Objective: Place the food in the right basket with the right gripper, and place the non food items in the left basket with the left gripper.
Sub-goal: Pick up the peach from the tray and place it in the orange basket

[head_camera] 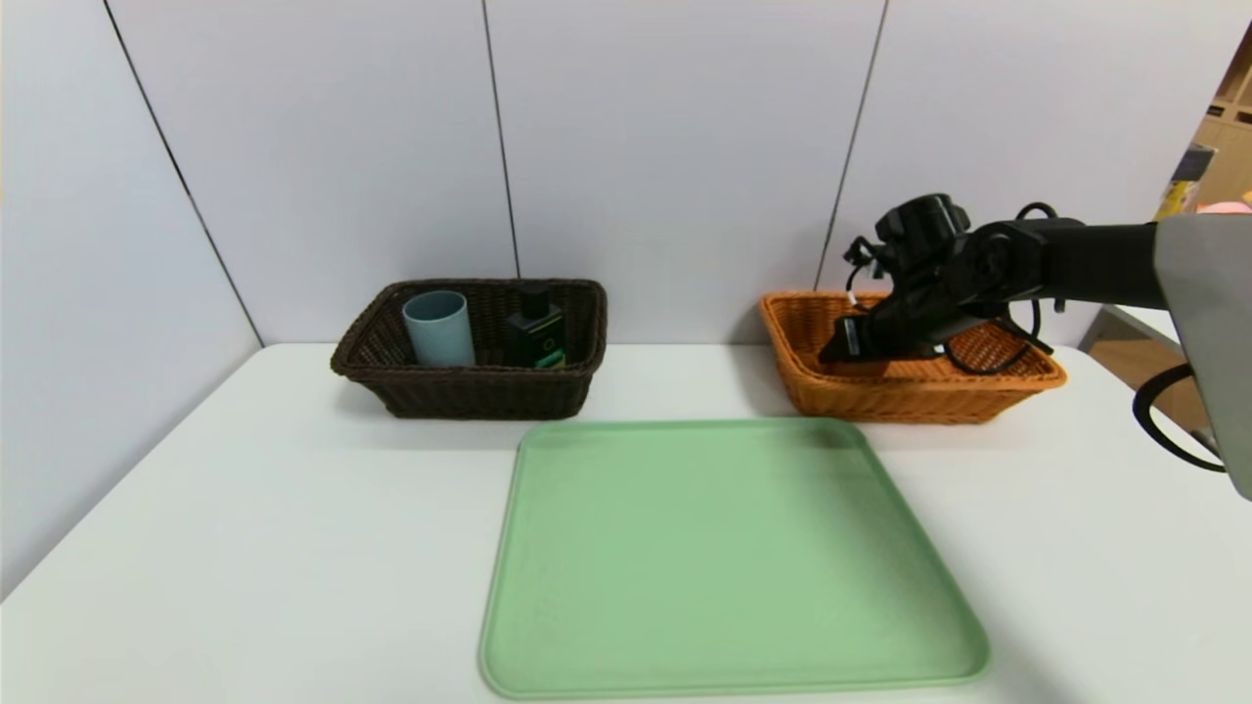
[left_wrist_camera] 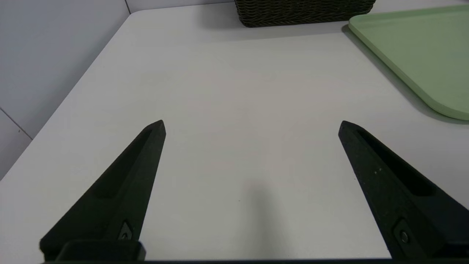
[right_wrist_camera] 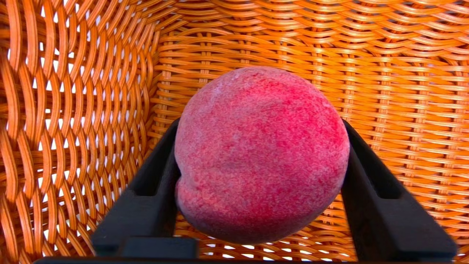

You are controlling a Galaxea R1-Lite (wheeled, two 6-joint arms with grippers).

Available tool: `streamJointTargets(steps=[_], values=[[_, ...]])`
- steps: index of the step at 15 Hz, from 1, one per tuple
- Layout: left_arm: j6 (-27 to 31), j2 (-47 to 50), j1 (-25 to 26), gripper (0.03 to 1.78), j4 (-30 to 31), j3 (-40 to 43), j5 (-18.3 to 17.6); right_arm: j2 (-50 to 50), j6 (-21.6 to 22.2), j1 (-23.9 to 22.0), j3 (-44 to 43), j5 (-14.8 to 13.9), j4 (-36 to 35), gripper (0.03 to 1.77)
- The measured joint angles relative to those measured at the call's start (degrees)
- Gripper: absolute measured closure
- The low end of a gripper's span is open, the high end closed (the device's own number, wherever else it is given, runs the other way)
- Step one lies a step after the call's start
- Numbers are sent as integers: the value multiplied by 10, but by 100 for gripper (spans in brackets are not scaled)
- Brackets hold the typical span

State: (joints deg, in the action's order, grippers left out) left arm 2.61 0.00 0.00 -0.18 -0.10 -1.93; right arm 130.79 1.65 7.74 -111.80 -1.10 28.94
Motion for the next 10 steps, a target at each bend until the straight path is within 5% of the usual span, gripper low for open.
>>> streamJointTargets(steps=[10], values=[[0,0,0,12,0,0,0,-33,1,1,2,0,15,22]])
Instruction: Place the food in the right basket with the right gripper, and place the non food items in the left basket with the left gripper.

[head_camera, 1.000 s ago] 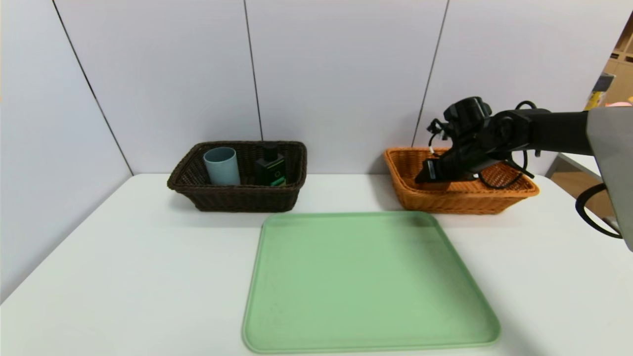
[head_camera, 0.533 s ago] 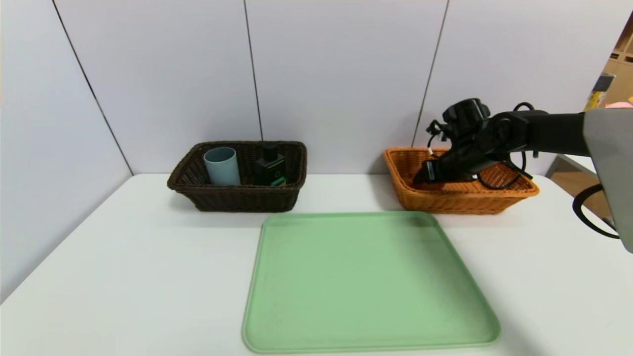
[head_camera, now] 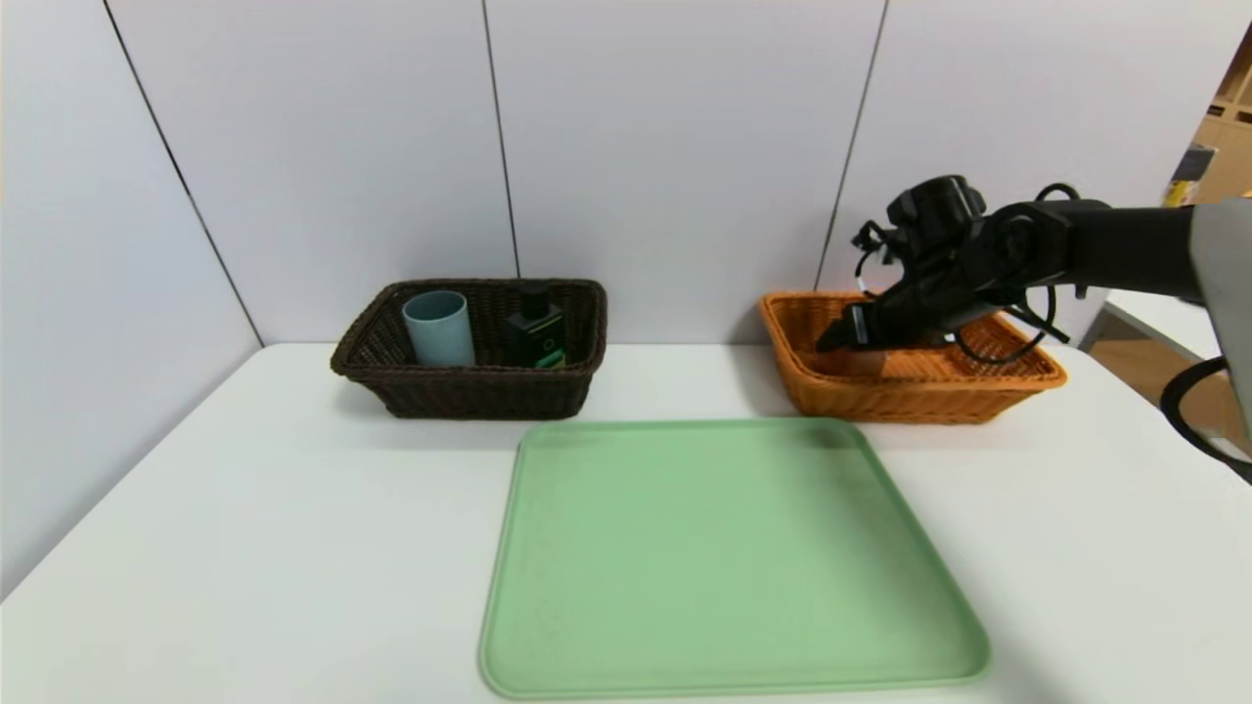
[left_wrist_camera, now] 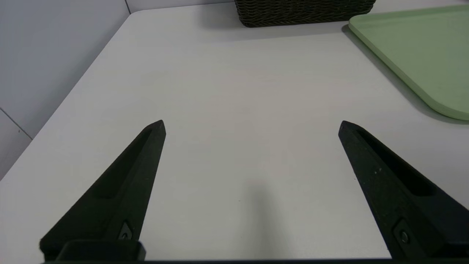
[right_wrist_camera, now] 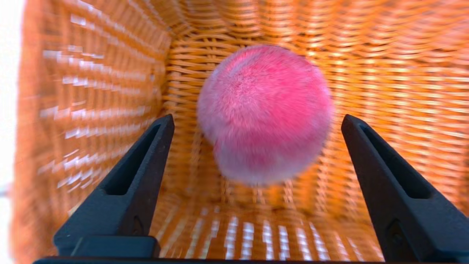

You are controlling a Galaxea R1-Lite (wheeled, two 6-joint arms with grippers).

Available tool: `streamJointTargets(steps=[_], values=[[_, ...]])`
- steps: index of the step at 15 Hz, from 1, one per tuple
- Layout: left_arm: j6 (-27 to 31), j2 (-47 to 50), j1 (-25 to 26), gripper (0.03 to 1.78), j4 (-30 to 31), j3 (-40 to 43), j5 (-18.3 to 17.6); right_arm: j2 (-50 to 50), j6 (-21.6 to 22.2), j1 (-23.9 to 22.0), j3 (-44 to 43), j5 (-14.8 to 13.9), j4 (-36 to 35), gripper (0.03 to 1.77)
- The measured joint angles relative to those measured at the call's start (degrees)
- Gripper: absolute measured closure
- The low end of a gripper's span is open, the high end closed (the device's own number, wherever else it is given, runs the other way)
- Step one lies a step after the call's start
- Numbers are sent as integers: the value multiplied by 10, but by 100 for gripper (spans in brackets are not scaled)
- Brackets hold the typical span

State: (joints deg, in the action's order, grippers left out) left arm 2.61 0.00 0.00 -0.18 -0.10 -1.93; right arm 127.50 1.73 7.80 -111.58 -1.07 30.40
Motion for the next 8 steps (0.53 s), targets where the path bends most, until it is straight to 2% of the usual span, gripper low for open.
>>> streamJointTargets(steps=[4,8], values=[[0,0,0,12,0,0,0,-85,1,3,26,0,49,16],[0,0,0,12,0,0,0,-225,0,2,146,0,58,13]])
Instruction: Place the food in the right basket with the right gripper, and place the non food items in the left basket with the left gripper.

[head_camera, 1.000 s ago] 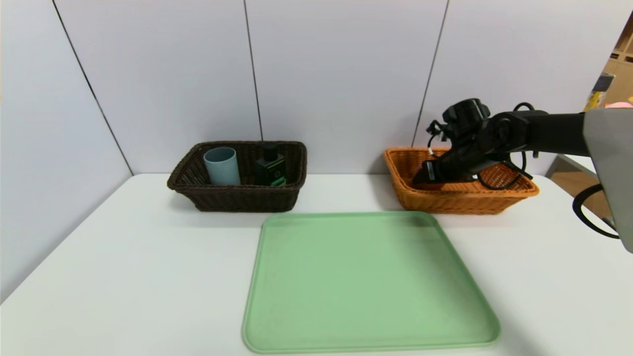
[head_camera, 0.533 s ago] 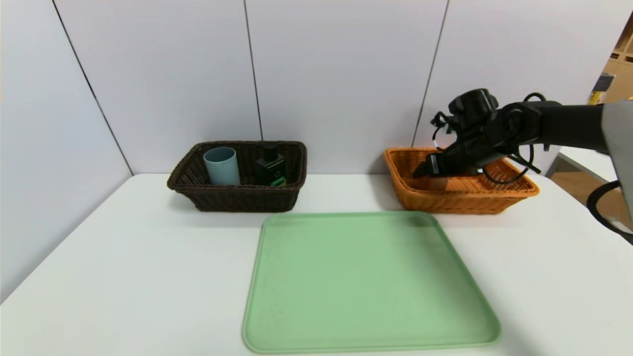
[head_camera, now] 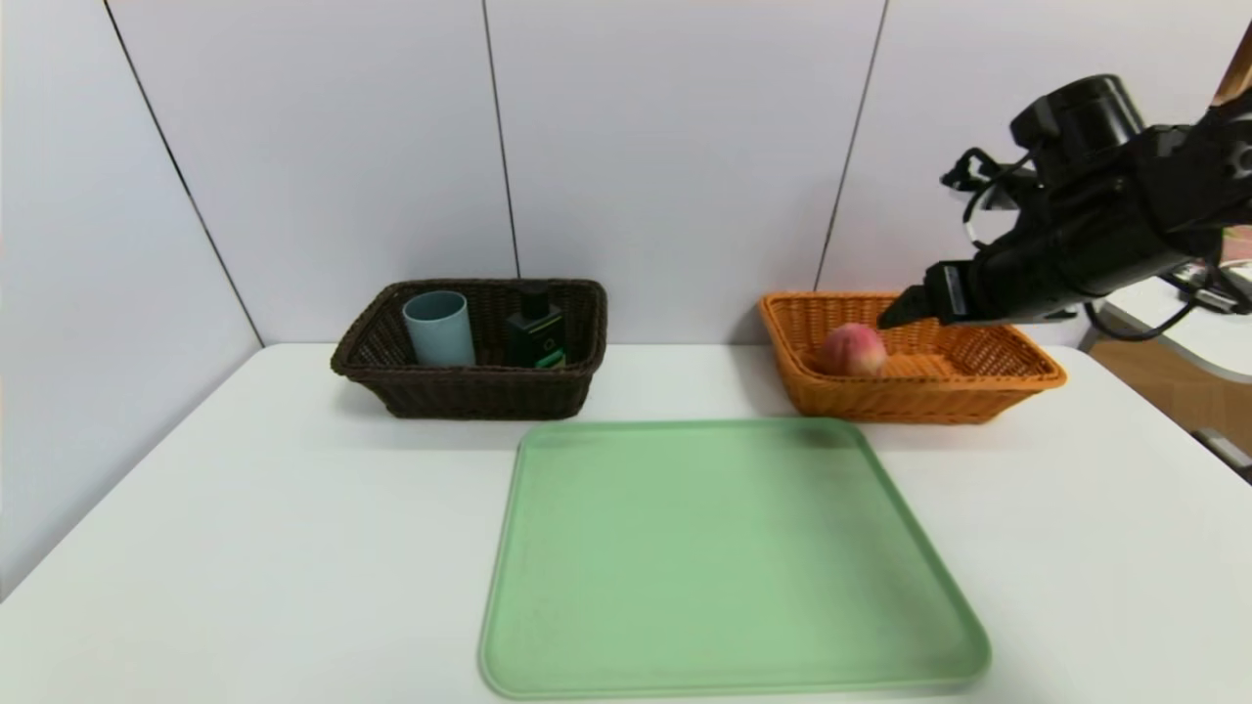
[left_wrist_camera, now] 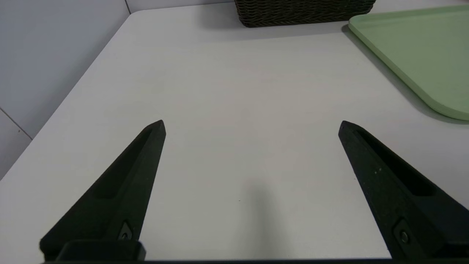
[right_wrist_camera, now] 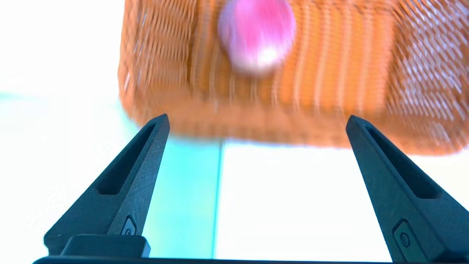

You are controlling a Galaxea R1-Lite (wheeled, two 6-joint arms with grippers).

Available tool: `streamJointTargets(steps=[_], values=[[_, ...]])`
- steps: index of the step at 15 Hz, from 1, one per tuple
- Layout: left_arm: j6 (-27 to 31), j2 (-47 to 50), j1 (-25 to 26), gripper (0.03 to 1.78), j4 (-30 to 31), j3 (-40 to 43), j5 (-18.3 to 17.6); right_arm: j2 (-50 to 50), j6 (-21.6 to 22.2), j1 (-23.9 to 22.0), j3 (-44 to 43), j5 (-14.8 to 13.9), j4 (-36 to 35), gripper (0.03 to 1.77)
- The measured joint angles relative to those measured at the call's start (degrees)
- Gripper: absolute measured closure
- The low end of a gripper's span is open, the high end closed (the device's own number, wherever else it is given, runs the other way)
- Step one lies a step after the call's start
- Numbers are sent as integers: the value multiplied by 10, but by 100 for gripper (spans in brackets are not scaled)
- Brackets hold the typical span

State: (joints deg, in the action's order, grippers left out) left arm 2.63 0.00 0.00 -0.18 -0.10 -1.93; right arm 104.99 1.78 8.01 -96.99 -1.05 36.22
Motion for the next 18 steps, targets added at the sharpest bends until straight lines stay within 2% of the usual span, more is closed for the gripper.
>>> streamJointTargets(steps=[7,13,18], values=[[0,0,0,12,0,0,0,-319,-2,-5,256,0,0,11],[0,0,0,12,0,0,0,-604,-7,-31,473,-6,-14,11],[0,0,0,12,0,0,0,-772,-48,-64,635,-13,-100,11]])
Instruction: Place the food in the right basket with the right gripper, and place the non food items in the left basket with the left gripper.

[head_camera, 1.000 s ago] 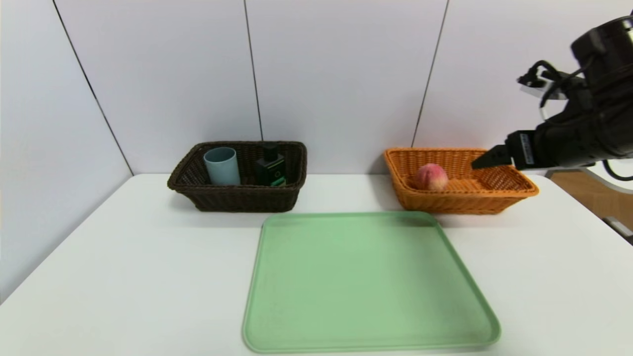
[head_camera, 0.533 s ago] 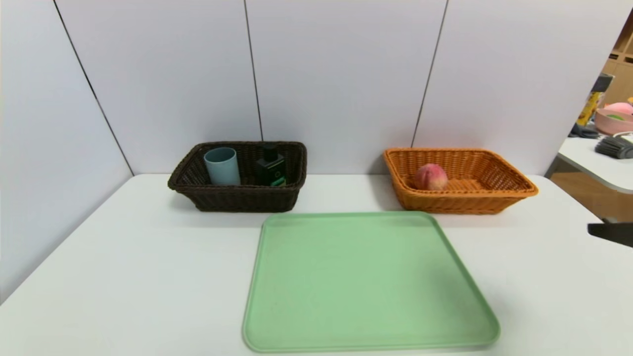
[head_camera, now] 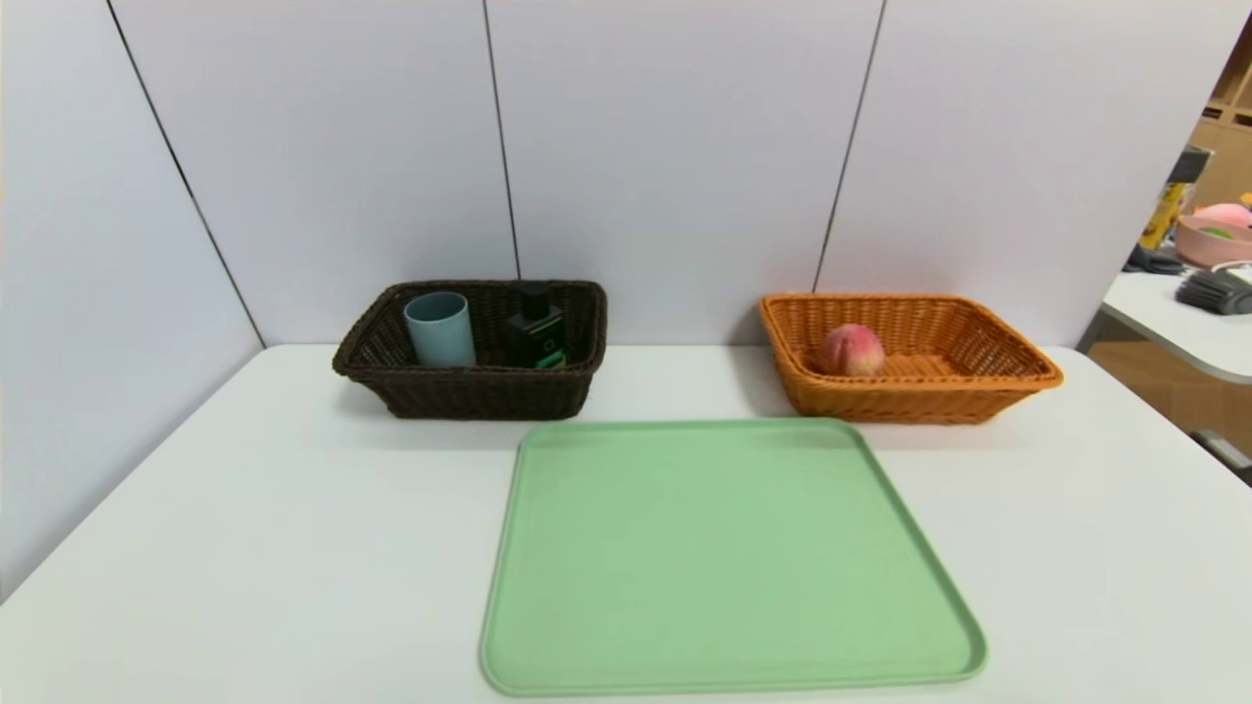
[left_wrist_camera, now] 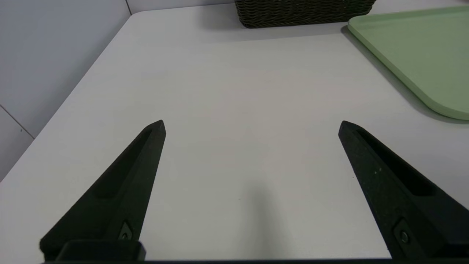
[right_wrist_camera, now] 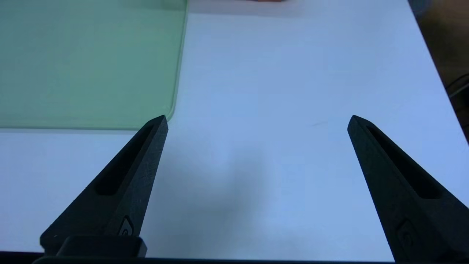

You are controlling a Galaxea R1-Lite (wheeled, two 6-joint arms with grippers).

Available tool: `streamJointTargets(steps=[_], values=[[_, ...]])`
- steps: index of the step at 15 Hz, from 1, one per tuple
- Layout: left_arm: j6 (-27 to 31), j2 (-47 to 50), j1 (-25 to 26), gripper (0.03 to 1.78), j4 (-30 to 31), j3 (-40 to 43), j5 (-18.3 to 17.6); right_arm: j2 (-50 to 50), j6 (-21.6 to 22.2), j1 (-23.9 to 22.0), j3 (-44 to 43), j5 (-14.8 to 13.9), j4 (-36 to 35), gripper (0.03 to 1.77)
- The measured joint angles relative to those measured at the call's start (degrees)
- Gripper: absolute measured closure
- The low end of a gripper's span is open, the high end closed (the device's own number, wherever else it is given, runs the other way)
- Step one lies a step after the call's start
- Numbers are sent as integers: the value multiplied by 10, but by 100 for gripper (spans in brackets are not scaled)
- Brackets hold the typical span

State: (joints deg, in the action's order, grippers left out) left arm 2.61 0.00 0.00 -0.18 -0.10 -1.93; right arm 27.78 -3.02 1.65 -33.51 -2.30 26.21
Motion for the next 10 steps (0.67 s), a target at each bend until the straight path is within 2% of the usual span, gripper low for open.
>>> streamJointTargets(steps=[4,10], values=[[0,0,0,12,0,0,0,-106,-32,-13,92,0,-85,11],[0,0,0,12,0,0,0,-215,-58,-19,269,1,-280,11]])
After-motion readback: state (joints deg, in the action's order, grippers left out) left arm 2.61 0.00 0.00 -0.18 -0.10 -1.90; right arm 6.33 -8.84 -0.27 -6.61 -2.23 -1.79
